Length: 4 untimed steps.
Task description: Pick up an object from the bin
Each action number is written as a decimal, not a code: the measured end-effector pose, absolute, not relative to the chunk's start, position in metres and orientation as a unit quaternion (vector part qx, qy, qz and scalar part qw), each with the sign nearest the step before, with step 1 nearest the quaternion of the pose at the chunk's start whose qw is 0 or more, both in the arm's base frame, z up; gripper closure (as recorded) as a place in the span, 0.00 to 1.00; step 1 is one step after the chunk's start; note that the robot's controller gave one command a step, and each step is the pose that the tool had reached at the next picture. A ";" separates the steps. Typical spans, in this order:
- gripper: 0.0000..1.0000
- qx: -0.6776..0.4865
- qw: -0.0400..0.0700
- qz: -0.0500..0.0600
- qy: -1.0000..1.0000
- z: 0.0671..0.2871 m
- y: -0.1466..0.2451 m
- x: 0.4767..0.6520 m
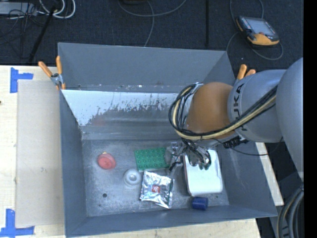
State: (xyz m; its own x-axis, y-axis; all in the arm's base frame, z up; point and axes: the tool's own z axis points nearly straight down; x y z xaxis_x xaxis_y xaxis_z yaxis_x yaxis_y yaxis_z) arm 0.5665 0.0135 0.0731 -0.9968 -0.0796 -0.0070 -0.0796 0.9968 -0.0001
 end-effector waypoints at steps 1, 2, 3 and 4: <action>1.00 -0.051 0.004 0.000 0.999 0.204 0.026 0.554; 1.00 -0.165 -0.003 0.001 0.986 0.138 0.039 0.533; 1.00 -0.165 0.004 -0.001 0.986 0.284 0.024 0.496; 1.00 -0.198 -0.004 0.001 0.980 0.153 0.018 0.505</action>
Offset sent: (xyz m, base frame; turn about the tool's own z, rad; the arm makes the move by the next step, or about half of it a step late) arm -0.0148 0.0122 0.1265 -0.0209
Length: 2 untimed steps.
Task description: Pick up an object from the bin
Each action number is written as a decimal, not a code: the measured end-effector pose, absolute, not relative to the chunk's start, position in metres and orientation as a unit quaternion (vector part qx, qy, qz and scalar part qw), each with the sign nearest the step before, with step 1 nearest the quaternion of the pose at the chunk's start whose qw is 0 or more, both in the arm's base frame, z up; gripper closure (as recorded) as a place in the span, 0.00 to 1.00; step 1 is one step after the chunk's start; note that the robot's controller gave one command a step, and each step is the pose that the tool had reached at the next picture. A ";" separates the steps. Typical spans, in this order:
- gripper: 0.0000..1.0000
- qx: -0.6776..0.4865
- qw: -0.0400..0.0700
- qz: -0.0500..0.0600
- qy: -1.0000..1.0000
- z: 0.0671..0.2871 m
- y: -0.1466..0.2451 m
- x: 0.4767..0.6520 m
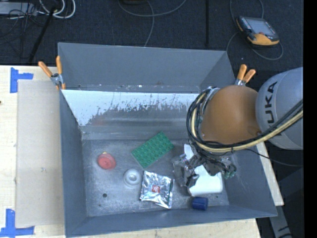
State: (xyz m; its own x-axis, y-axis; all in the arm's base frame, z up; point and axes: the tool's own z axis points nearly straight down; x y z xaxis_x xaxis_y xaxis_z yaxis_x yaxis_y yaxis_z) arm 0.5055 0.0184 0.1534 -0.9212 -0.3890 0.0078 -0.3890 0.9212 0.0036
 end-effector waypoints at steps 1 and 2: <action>1.00 0.159 0.004 -0.001 -0.987 0.065 0.038 0.488; 1.00 0.151 -0.005 0.000 -0.989 0.181 0.035 0.525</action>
Offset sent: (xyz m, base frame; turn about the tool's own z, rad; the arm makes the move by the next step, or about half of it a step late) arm -0.0151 0.0190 -0.0834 0.0806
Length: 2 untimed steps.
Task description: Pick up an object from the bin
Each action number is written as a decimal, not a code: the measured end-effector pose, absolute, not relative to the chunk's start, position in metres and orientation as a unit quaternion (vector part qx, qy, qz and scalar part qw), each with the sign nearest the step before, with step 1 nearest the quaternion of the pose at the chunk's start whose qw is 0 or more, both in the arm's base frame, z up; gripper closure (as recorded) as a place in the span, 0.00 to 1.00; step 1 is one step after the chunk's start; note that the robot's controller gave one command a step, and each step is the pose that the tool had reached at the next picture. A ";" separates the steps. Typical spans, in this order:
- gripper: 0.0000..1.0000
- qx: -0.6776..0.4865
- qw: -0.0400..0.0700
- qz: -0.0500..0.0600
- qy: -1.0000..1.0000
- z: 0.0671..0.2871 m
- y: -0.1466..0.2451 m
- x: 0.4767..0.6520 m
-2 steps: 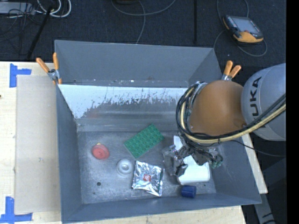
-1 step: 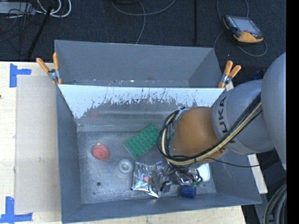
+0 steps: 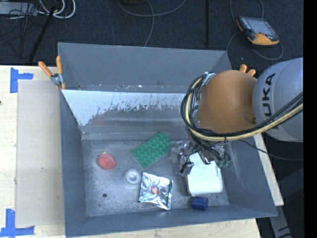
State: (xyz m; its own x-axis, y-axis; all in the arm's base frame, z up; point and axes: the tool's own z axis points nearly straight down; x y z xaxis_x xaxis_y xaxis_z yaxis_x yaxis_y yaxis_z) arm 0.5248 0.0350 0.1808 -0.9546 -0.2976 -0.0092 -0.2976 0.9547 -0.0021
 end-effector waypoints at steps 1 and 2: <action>1.00 -0.217 -0.001 0.000 0.976 0.157 0.038 0.518; 1.00 -0.239 0.000 0.000 0.971 0.166 0.041 0.511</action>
Offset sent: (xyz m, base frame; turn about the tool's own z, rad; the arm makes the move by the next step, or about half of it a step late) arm -0.0071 0.0024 -0.0224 -0.1359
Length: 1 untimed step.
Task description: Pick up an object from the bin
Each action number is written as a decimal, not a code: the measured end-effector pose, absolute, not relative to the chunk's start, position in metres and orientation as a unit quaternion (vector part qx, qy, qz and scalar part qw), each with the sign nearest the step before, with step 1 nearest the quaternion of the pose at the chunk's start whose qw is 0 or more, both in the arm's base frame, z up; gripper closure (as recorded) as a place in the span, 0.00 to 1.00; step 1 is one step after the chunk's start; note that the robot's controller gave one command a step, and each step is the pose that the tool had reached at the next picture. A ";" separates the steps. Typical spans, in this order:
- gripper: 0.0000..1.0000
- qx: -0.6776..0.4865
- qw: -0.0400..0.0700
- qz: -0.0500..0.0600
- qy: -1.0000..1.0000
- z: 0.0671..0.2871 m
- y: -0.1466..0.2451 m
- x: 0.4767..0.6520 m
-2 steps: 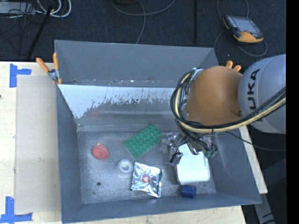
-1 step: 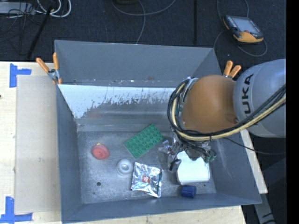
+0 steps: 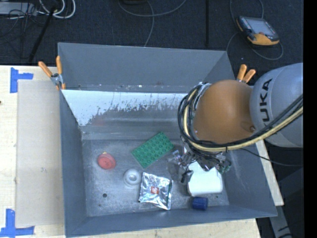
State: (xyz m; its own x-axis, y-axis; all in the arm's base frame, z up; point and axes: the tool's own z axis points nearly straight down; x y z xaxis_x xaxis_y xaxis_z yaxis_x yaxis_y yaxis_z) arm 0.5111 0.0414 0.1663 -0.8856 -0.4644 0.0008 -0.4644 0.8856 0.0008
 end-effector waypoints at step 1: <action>1.00 0.199 -0.005 0.001 -0.980 0.322 0.020 0.531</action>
Offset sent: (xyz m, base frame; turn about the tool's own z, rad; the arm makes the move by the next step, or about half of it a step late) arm 0.0181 -0.0218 0.1517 0.0769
